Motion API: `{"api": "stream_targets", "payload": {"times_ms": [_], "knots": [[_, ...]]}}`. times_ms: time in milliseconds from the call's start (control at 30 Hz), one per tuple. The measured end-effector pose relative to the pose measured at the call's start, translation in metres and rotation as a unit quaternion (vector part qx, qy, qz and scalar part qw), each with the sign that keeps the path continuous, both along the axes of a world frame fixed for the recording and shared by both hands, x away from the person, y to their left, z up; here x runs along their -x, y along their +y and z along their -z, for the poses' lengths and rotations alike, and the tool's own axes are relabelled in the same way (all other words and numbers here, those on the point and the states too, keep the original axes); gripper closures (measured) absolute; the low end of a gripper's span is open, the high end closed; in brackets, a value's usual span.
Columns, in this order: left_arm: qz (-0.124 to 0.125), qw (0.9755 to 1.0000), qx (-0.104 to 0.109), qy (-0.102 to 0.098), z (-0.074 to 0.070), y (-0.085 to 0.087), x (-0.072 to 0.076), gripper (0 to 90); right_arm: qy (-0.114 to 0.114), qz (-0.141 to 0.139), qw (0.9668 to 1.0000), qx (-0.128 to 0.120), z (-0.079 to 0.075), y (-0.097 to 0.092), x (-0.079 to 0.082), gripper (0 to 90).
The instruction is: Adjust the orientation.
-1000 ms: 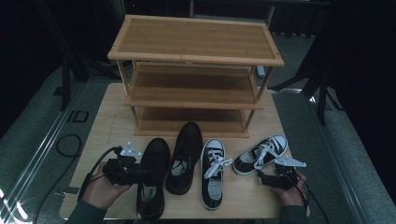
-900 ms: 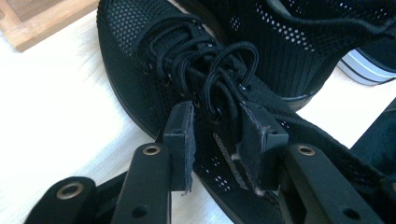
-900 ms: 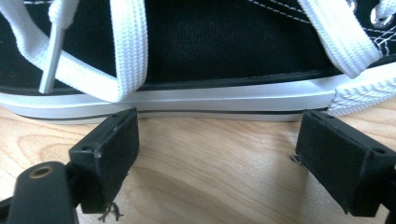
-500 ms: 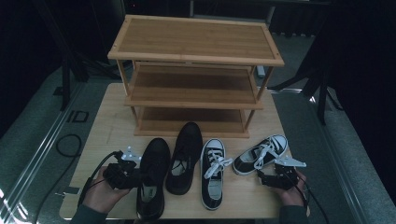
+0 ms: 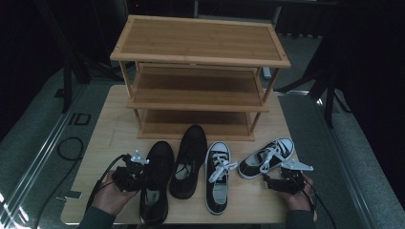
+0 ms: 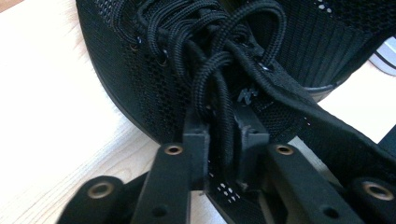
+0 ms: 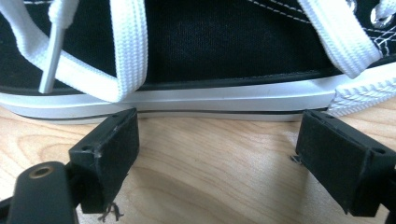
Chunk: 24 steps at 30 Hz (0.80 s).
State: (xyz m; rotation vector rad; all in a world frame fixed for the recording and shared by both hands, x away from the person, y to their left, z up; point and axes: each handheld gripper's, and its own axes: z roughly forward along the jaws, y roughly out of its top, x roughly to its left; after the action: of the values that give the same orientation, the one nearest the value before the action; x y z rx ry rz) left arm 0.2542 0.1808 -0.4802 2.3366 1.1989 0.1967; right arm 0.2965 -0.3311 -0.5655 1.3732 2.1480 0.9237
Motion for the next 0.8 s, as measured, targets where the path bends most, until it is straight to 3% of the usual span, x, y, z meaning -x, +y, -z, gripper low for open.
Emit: {"api": "stream_targets", "payload": {"times_ms": [167, 433, 567, 800], "knots": [[-0.030, 0.9995, 0.006, -0.005, -0.002, 0.005, -0.002, 86.0, 0.000, 0.000, 1.0000, 0.000, 0.000, 0.000, 0.000, 13.4], [-0.065, 0.9972, 0.035, -0.012, -0.004, 0.020, -0.010, 86.6, 0.000, 0.000, 1.0000, 0.000, 0.000, 0.000, 0.000, 13.4], [-0.086, 0.9943, 0.062, -0.014, -0.004, 0.029, -0.015, 86.6, 0.000, 0.000, 1.0000, 0.000, 0.000, 0.000, 0.000, 13.4], [-0.117, 0.9900, 0.075, -0.026, -0.006, 0.040, -0.030, 86.5, 0.000, 0.000, 1.0000, 0.000, 0.000, 0.000, 0.000, 13.4]]}}
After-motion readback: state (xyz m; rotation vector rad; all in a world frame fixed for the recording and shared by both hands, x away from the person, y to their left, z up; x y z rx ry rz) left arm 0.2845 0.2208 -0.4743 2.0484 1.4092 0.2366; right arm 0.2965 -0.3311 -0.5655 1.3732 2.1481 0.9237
